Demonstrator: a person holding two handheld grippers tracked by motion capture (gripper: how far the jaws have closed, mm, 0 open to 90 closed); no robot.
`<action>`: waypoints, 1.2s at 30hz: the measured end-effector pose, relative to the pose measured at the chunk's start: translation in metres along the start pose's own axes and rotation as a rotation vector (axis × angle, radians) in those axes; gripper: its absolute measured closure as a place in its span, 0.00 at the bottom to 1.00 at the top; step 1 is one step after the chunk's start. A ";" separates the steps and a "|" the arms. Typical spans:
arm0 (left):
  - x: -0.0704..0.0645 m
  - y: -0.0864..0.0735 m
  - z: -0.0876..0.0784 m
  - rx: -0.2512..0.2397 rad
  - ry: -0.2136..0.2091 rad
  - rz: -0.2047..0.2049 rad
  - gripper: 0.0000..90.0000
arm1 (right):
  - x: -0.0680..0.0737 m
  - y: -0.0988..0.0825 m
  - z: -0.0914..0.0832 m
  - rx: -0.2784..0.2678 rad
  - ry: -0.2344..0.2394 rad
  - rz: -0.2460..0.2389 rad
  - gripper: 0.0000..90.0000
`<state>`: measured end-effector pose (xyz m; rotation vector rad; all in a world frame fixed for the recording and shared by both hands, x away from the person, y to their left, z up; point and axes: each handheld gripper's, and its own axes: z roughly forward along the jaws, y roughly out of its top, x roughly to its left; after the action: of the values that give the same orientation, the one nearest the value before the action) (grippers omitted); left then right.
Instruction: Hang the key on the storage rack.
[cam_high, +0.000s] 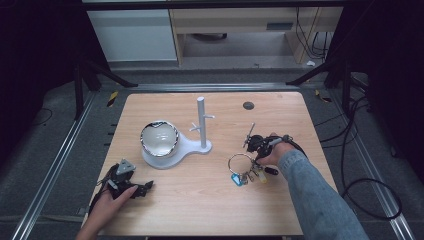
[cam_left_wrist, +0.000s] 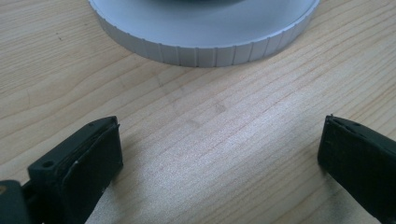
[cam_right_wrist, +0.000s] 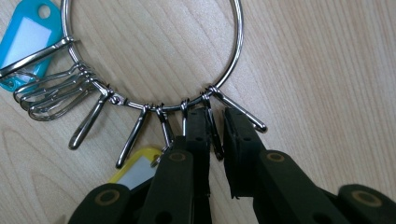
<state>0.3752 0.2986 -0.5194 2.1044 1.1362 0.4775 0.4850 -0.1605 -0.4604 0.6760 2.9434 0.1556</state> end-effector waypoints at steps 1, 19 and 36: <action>0.000 0.000 0.000 0.000 0.000 0.000 0.00 | 0.000 0.001 0.001 0.000 0.000 -0.001 0.91; 0.000 0.000 0.000 0.000 0.000 0.000 0.00 | -0.001 0.003 0.003 -0.016 0.018 0.019 0.98; 0.000 0.000 0.000 0.000 0.000 0.000 0.00 | -0.003 -0.003 -0.023 -0.067 0.025 0.042 0.99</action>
<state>0.3752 0.2985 -0.5194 2.1041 1.1362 0.4775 0.4834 -0.1663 -0.4376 0.7318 2.9344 0.2675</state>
